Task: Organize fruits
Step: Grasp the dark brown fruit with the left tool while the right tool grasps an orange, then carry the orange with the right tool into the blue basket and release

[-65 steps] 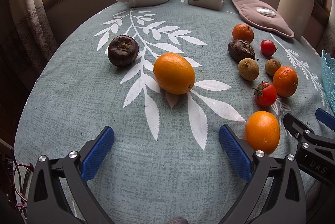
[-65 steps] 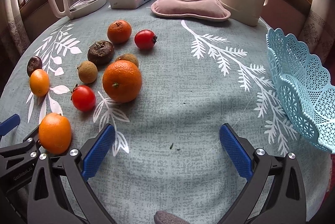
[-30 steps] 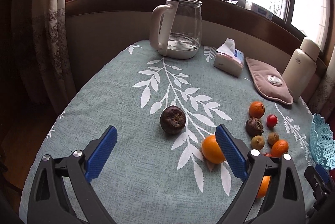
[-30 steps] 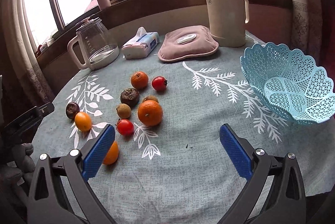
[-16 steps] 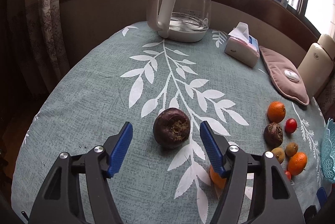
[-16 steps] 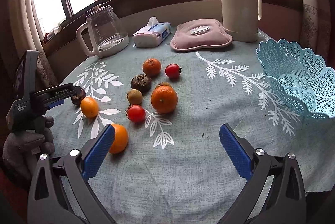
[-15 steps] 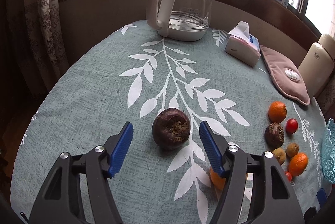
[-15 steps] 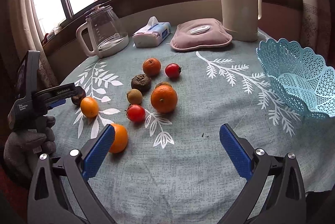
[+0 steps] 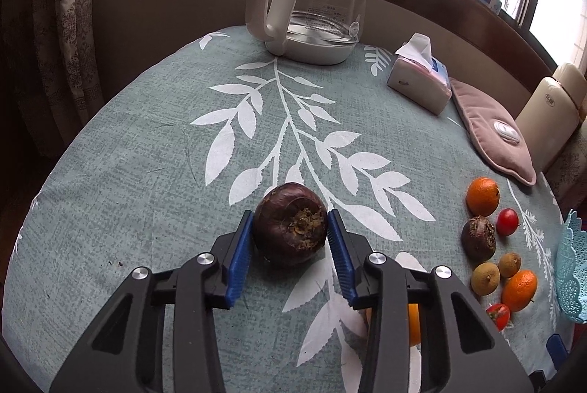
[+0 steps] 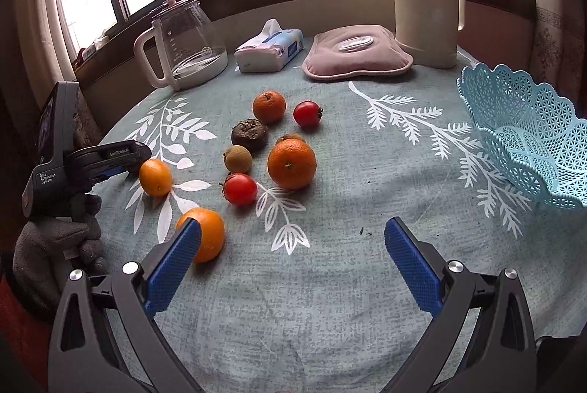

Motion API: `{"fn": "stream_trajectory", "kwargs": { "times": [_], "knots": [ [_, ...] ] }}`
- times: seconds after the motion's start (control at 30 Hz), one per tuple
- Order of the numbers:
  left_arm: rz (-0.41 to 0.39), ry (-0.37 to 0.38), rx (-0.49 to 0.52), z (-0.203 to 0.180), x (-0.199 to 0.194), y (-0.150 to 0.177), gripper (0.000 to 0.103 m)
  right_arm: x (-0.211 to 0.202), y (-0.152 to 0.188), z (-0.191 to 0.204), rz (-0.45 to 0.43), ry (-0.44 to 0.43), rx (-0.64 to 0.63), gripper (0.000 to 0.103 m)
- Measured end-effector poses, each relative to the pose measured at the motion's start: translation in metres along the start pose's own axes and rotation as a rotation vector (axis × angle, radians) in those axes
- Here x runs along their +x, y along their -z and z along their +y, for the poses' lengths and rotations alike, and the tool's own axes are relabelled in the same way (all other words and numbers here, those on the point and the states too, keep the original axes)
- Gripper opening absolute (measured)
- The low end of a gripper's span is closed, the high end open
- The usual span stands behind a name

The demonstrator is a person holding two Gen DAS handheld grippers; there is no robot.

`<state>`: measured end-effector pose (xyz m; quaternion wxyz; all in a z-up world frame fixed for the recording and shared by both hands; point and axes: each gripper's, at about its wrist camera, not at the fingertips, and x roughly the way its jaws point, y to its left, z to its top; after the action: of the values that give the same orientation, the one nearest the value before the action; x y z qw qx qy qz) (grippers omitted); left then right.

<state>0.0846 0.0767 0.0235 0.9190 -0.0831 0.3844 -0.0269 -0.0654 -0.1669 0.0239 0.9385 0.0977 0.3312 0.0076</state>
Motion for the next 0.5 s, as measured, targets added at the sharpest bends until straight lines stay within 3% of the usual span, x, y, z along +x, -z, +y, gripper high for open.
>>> {"fn": "stream_trajectory", "kwargs": {
  "times": [0.33,0.5],
  "knots": [
    [-0.116,0.008,-0.017,0.005,-0.029,-0.001,0.041,0.011,0.0,0.039,0.062,-0.055,-0.079,0.101],
    [-0.113,0.027,-0.039,0.009,-0.03,-0.002,0.041,0.026,-0.005,0.051,0.098,-0.042,-0.092,0.09]
  ]
}}
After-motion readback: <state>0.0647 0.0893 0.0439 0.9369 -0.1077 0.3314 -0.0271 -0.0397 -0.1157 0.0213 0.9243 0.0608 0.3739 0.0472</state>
